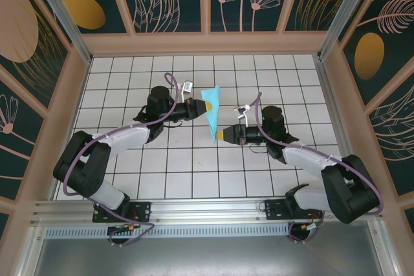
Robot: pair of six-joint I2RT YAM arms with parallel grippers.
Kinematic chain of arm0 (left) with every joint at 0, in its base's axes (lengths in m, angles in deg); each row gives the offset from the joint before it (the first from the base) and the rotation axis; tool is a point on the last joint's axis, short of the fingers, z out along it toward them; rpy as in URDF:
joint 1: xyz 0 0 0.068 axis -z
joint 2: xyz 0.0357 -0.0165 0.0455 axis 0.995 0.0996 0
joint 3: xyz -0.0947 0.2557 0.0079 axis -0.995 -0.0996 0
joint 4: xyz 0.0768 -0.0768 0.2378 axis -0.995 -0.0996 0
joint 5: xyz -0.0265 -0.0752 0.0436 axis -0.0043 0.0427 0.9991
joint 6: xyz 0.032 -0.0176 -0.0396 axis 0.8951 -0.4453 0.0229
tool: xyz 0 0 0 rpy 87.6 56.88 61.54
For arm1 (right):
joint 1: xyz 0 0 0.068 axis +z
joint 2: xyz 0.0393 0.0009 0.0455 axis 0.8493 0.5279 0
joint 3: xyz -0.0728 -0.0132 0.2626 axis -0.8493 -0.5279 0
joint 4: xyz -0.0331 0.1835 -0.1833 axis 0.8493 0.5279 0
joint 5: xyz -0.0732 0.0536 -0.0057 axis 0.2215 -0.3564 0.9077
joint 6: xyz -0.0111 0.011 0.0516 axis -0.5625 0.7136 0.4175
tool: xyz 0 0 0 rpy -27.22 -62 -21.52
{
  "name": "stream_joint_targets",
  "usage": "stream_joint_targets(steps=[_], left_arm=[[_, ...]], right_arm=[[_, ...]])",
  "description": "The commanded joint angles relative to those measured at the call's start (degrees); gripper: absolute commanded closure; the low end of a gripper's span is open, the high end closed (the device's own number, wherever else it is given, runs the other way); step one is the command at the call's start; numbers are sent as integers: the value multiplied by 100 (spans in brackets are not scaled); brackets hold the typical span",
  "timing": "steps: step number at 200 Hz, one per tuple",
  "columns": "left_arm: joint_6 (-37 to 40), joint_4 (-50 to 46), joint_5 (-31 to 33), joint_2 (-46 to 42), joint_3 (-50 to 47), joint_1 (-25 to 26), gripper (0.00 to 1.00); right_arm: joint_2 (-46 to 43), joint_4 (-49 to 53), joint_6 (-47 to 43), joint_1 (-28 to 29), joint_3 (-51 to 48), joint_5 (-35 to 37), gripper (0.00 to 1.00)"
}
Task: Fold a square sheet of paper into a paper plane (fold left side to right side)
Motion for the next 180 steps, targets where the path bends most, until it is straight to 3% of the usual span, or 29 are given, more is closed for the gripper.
stream_joint_targets(steps=[1,98,180], left_arm=[[-83,387,-19,48,43,10,100],[-147,414,-29,112,78,10,100],[-147,437,-25,137,67,10,100]], right_arm=[[189,-698,267,126,-53,-169,49],[490,-918,297,299,163,-228,66],[646,-918,277,334,294,-228,74]])
